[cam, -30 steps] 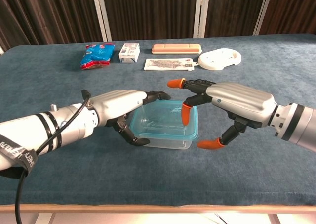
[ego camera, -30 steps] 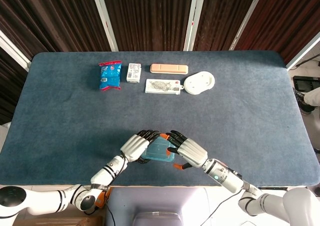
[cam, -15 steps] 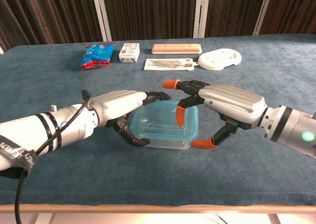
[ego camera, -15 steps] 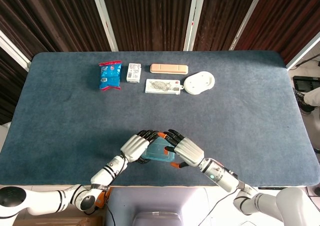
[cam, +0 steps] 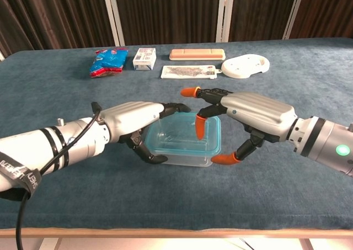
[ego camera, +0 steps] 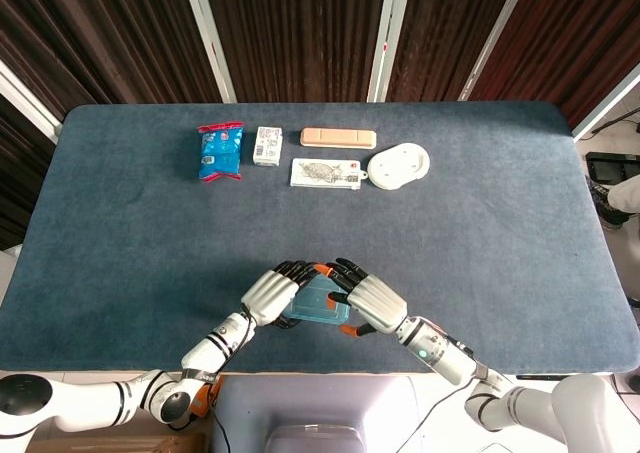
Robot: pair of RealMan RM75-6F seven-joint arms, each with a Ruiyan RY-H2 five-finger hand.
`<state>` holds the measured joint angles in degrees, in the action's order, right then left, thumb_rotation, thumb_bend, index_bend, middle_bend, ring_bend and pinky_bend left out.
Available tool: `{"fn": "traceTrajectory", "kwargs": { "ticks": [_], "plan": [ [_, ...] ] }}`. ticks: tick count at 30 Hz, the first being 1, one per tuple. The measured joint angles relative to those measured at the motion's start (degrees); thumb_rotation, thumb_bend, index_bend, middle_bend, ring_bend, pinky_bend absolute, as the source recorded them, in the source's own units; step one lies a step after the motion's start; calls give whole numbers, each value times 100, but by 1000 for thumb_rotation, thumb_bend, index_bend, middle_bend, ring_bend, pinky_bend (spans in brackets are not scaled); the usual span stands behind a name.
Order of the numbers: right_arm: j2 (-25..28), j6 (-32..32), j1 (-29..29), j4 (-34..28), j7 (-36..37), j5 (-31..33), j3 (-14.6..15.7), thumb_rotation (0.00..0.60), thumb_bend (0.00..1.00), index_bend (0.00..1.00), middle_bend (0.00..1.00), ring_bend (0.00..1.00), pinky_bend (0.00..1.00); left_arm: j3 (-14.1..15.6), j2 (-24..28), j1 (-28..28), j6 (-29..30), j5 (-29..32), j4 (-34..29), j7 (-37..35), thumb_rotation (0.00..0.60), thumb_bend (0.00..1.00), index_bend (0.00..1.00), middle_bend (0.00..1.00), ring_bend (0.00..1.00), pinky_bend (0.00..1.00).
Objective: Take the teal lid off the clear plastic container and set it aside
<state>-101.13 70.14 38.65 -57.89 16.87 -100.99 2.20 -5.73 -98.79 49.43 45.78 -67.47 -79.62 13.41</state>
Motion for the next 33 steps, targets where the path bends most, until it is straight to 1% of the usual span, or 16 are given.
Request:
{"fn": "traceTrajectory", "kwargs": {
  "ticks": [18,33],
  "plan": [
    [104,55,13,-149,16,93,6,600,402,585,27,0,0,18,-82,-7,-23,-31,97,64,600,274,0,232,145,181],
    [146,58,86,-174,-29,135,-58,600,402,586,27,0,0,35,-73,-34,-30,-76,91,45,600,274,0,232,145,182]
  ]
}}
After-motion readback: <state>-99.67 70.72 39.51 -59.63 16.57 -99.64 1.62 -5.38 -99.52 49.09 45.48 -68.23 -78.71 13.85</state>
